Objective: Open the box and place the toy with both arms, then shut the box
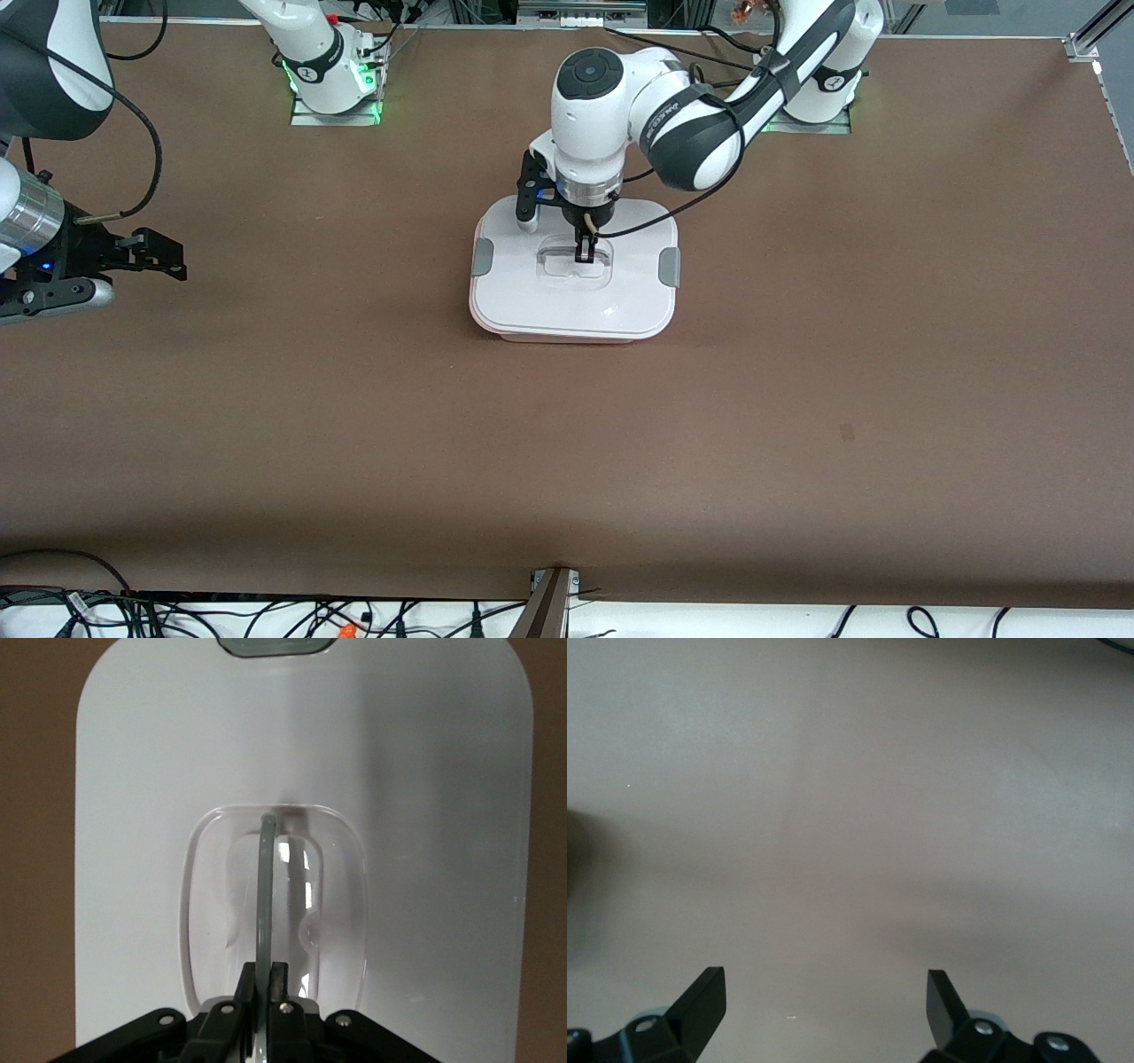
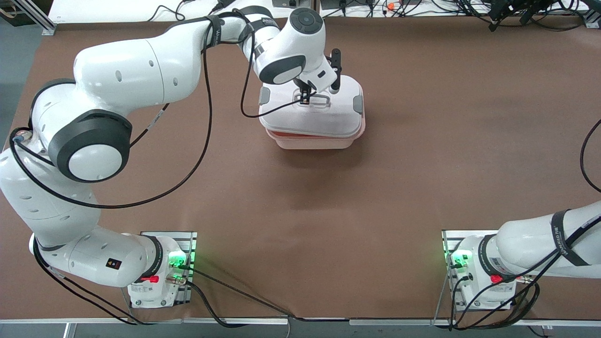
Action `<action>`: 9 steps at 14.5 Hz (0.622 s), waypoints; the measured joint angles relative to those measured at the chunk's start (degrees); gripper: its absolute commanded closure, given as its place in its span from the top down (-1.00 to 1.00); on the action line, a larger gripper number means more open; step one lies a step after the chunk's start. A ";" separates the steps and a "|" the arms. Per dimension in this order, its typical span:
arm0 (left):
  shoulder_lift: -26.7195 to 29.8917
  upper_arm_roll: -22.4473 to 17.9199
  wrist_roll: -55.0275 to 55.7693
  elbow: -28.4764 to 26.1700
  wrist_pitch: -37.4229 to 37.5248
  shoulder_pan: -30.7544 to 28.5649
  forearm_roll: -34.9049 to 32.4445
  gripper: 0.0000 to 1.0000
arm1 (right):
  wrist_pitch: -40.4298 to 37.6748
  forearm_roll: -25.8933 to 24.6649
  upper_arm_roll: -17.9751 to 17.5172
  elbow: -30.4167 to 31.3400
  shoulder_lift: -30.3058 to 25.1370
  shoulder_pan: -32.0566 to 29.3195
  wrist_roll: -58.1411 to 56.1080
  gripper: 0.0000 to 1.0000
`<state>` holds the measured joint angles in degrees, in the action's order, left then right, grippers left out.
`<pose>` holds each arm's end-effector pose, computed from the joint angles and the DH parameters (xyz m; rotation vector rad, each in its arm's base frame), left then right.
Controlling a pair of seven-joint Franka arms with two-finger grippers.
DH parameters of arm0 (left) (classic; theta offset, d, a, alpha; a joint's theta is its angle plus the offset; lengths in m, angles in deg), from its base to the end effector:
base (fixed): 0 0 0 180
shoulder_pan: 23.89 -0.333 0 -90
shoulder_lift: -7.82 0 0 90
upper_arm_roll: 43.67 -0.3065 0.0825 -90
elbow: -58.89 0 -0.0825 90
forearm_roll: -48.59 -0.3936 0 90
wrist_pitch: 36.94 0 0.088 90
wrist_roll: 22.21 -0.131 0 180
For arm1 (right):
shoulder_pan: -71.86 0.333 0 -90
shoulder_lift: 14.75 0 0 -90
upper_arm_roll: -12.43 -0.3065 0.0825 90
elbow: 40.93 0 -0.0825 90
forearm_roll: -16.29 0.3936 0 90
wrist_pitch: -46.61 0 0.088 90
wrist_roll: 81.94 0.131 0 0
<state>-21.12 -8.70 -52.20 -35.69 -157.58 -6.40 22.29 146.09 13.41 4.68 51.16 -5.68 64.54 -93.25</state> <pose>0.4700 -0.4940 0.3290 -2.1141 2.1740 -0.1195 0.6159 -0.0056 0.4948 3.0982 0.3304 -0.0473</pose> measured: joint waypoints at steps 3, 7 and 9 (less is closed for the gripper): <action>-1.61 -0.01 2.61 -0.02 -2.35 0.56 -1.47 -1.00 | 0.19 0.03 -0.03 0.00 -0.03 0.05 0.02 0.99; -1.97 -0.09 2.83 -0.02 -2.51 0.64 -1.68 -1.00 | 0.25 0.02 -0.12 0.04 -0.41 0.12 3.08 0.99; -1.97 -0.08 2.84 -0.07 -2.40 0.64 -1.68 -1.00 | 0.41 0.02 -0.23 0.16 -0.87 0.24 5.22 0.99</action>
<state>-23.09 -8.79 -49.36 -35.75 -159.98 -5.76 20.60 146.50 13.43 4.45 51.32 -6.54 64.78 -88.04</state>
